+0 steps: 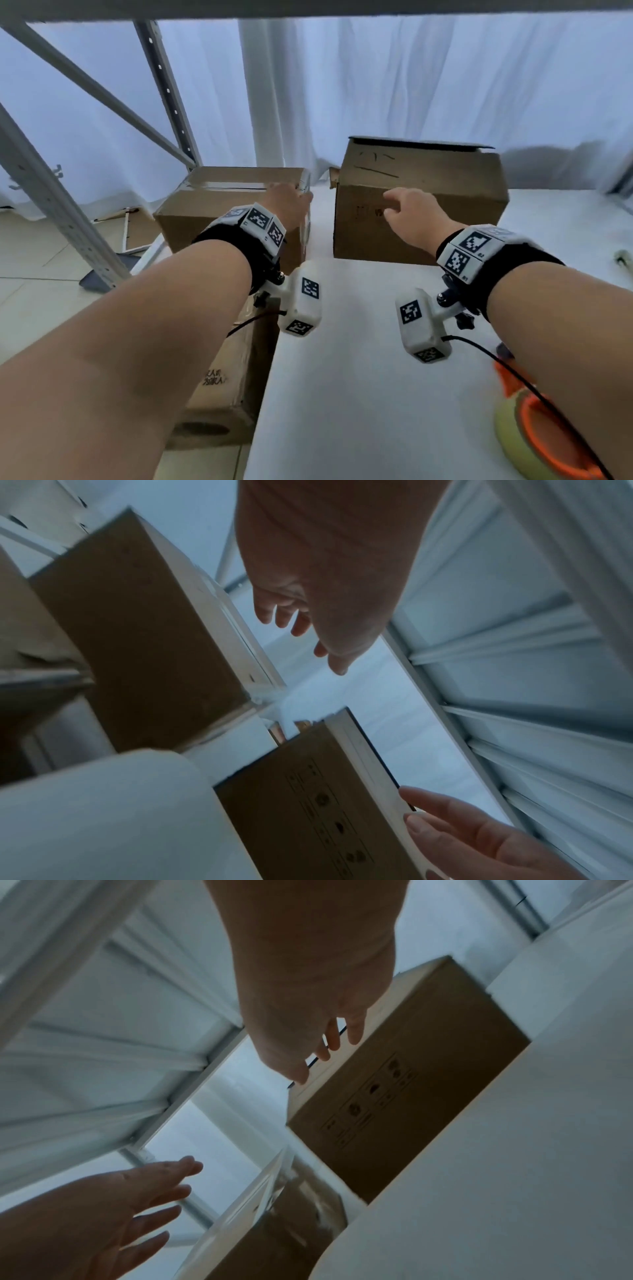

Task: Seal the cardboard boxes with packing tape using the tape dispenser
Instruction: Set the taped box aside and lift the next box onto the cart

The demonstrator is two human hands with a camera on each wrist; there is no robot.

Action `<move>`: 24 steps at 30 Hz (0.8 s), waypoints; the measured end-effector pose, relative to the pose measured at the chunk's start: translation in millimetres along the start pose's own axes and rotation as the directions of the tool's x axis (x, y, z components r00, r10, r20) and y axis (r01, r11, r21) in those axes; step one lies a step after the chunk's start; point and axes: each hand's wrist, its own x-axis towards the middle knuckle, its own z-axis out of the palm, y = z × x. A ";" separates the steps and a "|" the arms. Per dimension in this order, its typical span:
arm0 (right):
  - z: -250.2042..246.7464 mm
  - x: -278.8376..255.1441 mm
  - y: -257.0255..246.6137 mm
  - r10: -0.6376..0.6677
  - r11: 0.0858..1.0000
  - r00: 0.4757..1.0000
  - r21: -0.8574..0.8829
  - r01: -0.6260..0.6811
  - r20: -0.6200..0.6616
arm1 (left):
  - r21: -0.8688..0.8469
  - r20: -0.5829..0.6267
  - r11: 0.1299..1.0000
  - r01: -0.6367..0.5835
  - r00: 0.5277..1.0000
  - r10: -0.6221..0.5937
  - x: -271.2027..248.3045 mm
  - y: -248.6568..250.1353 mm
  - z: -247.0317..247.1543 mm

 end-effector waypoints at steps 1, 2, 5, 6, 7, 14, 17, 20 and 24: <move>-11.4 -5.8 13.2 0.030 1.000 0.999 -0.003 -0.030 -0.018 | -0.026 0.020 0.999 -0.021 1.000 0.021 -4.7 17.0 3.7; -22.7 -10.2 27.9 0.056 0.998 0.998 -0.011 -0.057 -0.042 | -0.029 0.026 0.998 -0.053 0.998 0.054 -5.5 34.0 9.0; -43.1 -10.7 62.8 0.159 0.986 0.983 -0.026 -0.162 -0.097 | 0.016 0.017 0.990 -0.138 0.990 0.138 -2.1 65.3 23.1; -47.2 -9.3 72.6 0.196 0.980 0.974 -0.022 -0.200 -0.110 | 0.027 0.012 0.989 -0.147 0.989 0.147 2.5 69.8 29.2; -50.9 -5.3 82.3 0.237 0.971 0.964 -0.014 -0.240 -0.125 | 0.025 0.019 0.989 -0.149 0.989 0.148 7.3 74.7 34.5; -41.5 42.0 144.0 0.395 0.918 0.915 0.046 -0.393 -0.078 | 0.030 0.023 0.997 -0.072 0.997 0.071 76.3 76.0 82.4; -27.7 54.1 156.3 0.443 0.890 0.892 0.165 -0.426 -0.087 | 0.018 0.003 0.999 -0.030 1.000 0.030 93.2 75.3 93.2; -13.6 65.3 163.7 0.500 0.834 0.852 0.351 -0.425 -0.157 | -0.074 -0.042 0.997 0.016 0.999 -0.019 108.0 76.4 105.2; -9.5 70.9 166.6 0.595 0.742 0.774 0.518 -0.426 -0.216 | -0.210 -0.115 0.971 0.114 0.983 -0.140 118.5 74.2 117.0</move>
